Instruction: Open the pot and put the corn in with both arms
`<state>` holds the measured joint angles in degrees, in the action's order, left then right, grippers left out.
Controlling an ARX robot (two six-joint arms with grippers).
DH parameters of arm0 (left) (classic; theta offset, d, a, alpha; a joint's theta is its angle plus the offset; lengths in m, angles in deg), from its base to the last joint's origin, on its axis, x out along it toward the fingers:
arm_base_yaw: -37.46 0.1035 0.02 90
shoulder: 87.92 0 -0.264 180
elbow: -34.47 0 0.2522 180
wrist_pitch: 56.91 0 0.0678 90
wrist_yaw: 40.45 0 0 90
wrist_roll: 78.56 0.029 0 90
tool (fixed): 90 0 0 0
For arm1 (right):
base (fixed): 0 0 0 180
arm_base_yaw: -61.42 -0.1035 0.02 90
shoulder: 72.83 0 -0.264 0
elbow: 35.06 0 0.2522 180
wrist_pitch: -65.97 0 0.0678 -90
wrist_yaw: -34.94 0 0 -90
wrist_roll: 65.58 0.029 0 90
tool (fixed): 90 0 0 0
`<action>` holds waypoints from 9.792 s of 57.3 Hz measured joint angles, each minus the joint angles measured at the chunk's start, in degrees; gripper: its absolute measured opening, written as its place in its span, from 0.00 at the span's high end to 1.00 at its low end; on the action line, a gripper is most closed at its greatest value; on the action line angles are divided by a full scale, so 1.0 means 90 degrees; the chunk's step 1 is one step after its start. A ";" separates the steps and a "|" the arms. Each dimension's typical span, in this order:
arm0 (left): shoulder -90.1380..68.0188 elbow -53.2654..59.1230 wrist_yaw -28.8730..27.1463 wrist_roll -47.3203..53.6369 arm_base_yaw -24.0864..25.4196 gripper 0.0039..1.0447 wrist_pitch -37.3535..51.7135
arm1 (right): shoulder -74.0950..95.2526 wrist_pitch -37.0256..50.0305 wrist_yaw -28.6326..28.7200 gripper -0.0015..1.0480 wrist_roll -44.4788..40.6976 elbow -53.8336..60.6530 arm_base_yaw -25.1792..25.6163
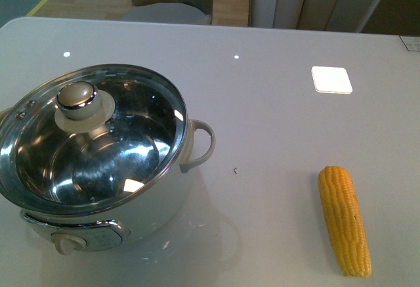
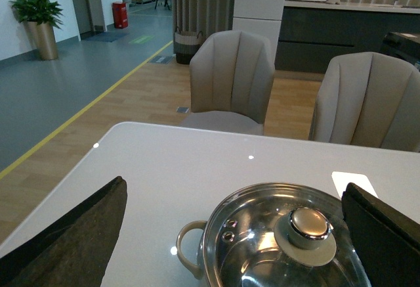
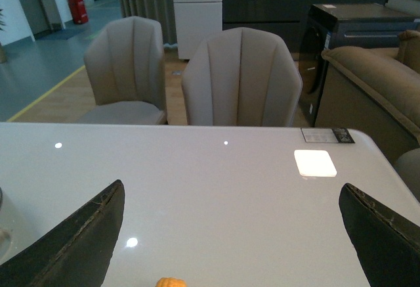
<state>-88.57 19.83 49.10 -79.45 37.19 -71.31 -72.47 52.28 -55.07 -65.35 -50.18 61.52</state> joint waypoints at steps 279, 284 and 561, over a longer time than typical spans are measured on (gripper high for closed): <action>-1.6910 -0.5724 0.0865 0.0476 0.3269 0.58 0.8833 | -0.0007 0.0000 0.0000 0.08 0.0000 0.0000 0.0000; -1.6944 -0.5744 0.0855 0.0454 0.3235 0.58 0.8871 | -0.0007 0.0000 0.0000 0.08 0.0000 0.0000 0.0000; 0.0039 0.0019 0.0049 0.0053 0.0046 0.06 0.0075 | 1.0659 0.1872 -0.0937 0.08 0.0634 -0.3563 -0.1117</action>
<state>-88.22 20.00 49.54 -78.97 37.61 -70.63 23.46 69.14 -63.50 -59.64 -82.25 51.46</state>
